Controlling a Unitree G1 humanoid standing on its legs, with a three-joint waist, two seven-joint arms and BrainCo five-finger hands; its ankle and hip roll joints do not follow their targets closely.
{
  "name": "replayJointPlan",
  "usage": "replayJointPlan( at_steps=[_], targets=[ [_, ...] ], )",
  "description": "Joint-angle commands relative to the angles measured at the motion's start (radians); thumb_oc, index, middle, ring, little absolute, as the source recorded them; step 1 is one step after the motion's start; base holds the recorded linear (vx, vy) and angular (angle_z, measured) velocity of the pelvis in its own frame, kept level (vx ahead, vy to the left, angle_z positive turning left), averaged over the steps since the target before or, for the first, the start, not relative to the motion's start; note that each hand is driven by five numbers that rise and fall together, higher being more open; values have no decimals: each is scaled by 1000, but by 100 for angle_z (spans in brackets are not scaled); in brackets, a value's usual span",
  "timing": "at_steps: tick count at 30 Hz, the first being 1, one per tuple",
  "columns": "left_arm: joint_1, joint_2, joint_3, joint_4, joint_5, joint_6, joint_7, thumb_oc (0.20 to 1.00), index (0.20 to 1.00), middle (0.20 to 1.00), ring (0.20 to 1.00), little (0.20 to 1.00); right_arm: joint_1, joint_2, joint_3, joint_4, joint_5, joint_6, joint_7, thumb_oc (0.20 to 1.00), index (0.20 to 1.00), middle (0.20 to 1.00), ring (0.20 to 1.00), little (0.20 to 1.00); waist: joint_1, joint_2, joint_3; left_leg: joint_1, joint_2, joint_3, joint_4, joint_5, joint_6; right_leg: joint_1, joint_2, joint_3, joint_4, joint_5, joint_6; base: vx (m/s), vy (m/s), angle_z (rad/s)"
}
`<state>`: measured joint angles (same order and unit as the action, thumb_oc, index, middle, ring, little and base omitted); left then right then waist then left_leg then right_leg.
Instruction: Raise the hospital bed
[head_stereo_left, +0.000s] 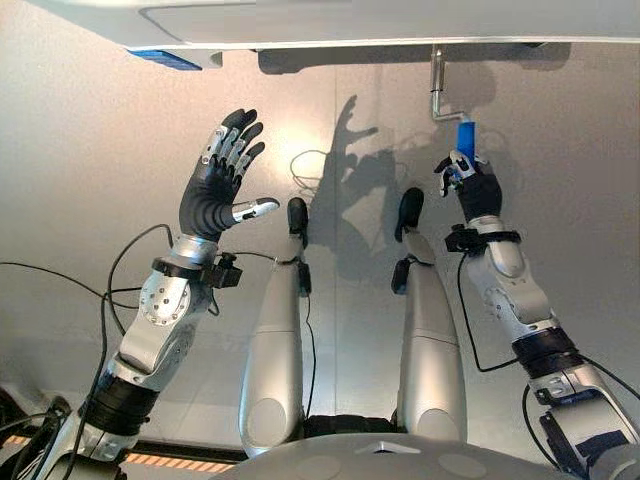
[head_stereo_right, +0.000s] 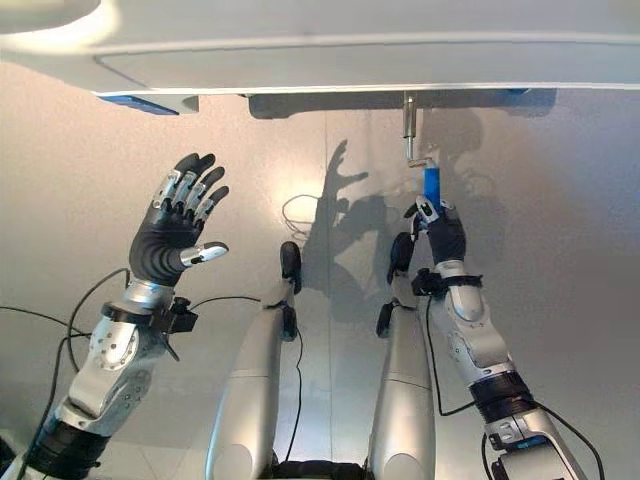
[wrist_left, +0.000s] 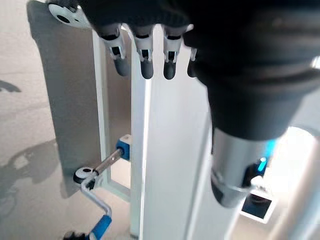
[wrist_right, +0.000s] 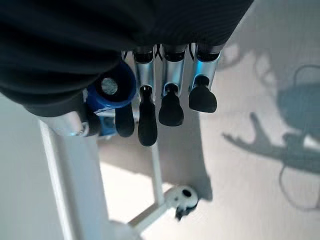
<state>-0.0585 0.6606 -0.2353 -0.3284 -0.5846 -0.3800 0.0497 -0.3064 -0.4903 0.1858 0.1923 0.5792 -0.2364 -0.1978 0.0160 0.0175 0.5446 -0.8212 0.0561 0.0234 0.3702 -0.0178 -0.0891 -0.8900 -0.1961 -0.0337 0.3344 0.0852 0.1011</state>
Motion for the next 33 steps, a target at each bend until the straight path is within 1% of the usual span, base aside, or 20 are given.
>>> replayJointPlan(
  at_steps=[1, 3, 4, 5, 6, 7, 8, 9, 10, 12, 13, 14, 15, 16, 18, 22, 25, 29, 32, 33],
  targets=[
    [69, 32, 64, -105, -51, -53, -16, 1000, 1000, 1000, 1000, 1000, -27, -152, -276, -12, 33, -212, -138, 200, 200, 200, 200, 200, -30, -9, -25, 37, -3, -26, -81, 70, -13, 61, 4, -2, 43, -58, 57, 7, -48, 5],
    [74, 41, 59, -113, -66, -53, -20, 1000, 1000, 1000, 1000, 1000, -58, -195, -280, 133, 24, -187, -173, 200, 200, 200, 200, 200, -26, -9, -25, 38, -3, -29, -83, 71, -16, 62, 7, -3, 43, -60, 55, 11, -40, 5],
    [75, 40, 50, -113, -69, -51, -24, 1000, 1000, 1000, 1000, 1000, -79, -210, -274, 213, 30, -173, -175, 200, 200, 200, 200, 200, -24, -9, -25, 38, -3, -29, -82, 71, -16, 63, 7, -5, 43, -62, 54, 7, -45, 2],
    [78, 49, 36, -116, -77, -48, -33, 1000, 1000, 1000, 1000, 1000, -117, -265, -247, 354, 15, -126, -166, 200, 200, 200, 200, 200, -17, -12, -25, 35, -1, -31, -83, 73, -18, 63, 7, -7, 46, -62, 54, 4, -34, 1],
    [78, 48, 37, -115, -77, -48, -34, 1000, 1000, 1000, 1000, 1000, -123, -268, -243, 361, 18, -129, -163, 200, 200, 200, 200, 200, -18, -11, -25, 34, -1, -31, -83, 73, -18, 62, 8, -7, 46, -62, 54, 3, -30, 1],
    [71, 50, 23, -111, -81, -46, -35, 1000, 1000, 1000, 1000, 1000, -161, -285, -228, 465, 33, -115, -164, 200, 200, 200, 200, 200, -14, -10, -25, 35, -1, -32, -84, 72, -17, 62, 9, -9, 48, -64, 53, 0, 0, 0],
    [63, 53, 9, -110, -84, -44, -37, 1000, 1000, 1000, 1000, 1000, -209, -309, -198, 568, 40, -92, -150, 200, 200, 200, 200, 200, -9, -7, -25, 33, 0, -33, -83, 72, -18, 61, 9, -10, 50, -65, 52, 7, -13, 4],
    [51, 56, -9, -105, -88, -43, -39, 1000, 1000, 1000, 1000, 1000, -263, -315, -175, 691, 58, -69, -144, 200, 200, 200, 200, 200, -3, -3, -25, 33, 1, -34, -85, 72, -19, 60, 8, -13, 52, -67, 51, 7, -15, 5],
    [41, 56, -26, -101, -91, -40, -39, 1000, 1000, 1000, 1000, 1000, -308, -316, -153, 774, 86, -56, -131, 200, 200, 200, 200, 200, 2, 1, -25, 33, 1, -36, -87, 72, -19, 60, 9, -15, 52, -69, 51, 7, -14, 6],
    [20, 60, -42, -99, -92, -37, -39, 1000, 1000, 1000, 1000, 1000, -392, -335, -71, 940, 28, 1, -100, 200, 200, 200, 200, 200, 15, 8, -25, 29, 1, -40, -88, 74, -20, 57, 8, -19, 55, -70, 51, 3, -26, 3],
    [-2, 59, -59, -96, -90, -37, -36, 1000, 1000, 1000, 1000, 1000, -450, -339, -19, 1038, -23, 43, -94, 200, 200, 200, 200, 200, 28, 14, -25, 25, 1, -45, -84, 74, -20, 54, 8, -22, 63, -73, 50, 0, 0, 0],
    [-3, 57, -58, -95, -90, -38, -36, 1000, 1000, 1000, 1000, 1000, -455, -340, -15, 1042, -22, 42, -93, 200, 200, 200, 200, 200, 27, 16, -25, 24, 1, -46, -83, 73, -20, 53, 8, -22, 64, -74, 49, 3, -27, 7],
    [-23, 47, -76, -88, -87, -33, -33, 1000, 1000, 1000, 1000, 1000, -490, -331, 19, 1112, -61, 78, -79, 200, 200, 200, 200, 200, 39, 23, -25, 16, -3, -54, -76, 73, -18, 51, 8, -29, 73, -79, 48, 3, -11, 7],
    [-24, 46, -76, -87, -87, -33, -33, 1000, 1000, 1000, 1000, 1000, -492, -332, 21, 1115, -61, 77, -78, 200, 200, 200, 200, 200, 38, 25, -25, 14, -3, -55, -75, 72, -18, 50, 8, -30, 73, -79, 48, 5, -4, 10],
    [-38, 36, -88, -86, -80, -27, -28, 1000, 1000, 1000, 1000, 1000, -512, -318, 39, 1157, -86, 103, -72, 200, 200, 200, 200, 200, 53, 34, -25, 3, -8, -67, -68, 71, -14, 45, 4, -39, 82, -83, 48, 6, -6, 6],
    [-61, 26, -89, -89, -59, -20, -20, 1000, 1000, 1000, 1000, 1000, -535, -283, 105, 1197, -184, 149, -45, 200, 200, 200, 200, 200, 78, 54, -25, -30, -24, -88, -49, 67, -6, 30, -9, -55, 109, -94, 47, 3, -3, 6],
    [-81, 8, -90, -87, -59, -14, -12, 1000, 1000, 1000, 1000, 1000, -557, -247, 135, 1218, -252, 177, -40, 200, 200, 200, 200, 200, 103, 75, -25, -55, -38, -101, -31, 60, 0, 17, -21, -66, 128, -100, 48, 7, 15, 12],
    [-103, -14, -85, -79, -51, -7, -1, 1000, 1000, 1000, 1000, 1000, -610, -184, 180, 1237, -322, 219, -10, 200, 200, 200, 200, 200, 133, 98, -25, -89, -58, -116, -3, 51, 10, -1, -39, -74, 152, -107, 50, 16, 50, 19],
    [-126, -34, -88, -76, -40, 2, 11, 1000, 1000, 1000, 1000, 1000, -628, -139, 208, 1233, -378, 240, 5, 200, 200, 200, 200, 200, 149, 113, -25, -111, -76, -124, 17, 44, 17, -9, -56, -77, 163, -107, 53, 19, 75, 11],
    [-134, -45, -91, -73, -36, 3, 16, 1000, 1000, 1000, 1000, 1000, -637, -121, 207, 1227, -369, 238, 6, 200, 200, 200, 200, 200, 155, 119, -25, -117, -83, -128, 22, 41, 19, -12, -61, -78, 167, -108, 54, 13, 53, 9]
  ],
)
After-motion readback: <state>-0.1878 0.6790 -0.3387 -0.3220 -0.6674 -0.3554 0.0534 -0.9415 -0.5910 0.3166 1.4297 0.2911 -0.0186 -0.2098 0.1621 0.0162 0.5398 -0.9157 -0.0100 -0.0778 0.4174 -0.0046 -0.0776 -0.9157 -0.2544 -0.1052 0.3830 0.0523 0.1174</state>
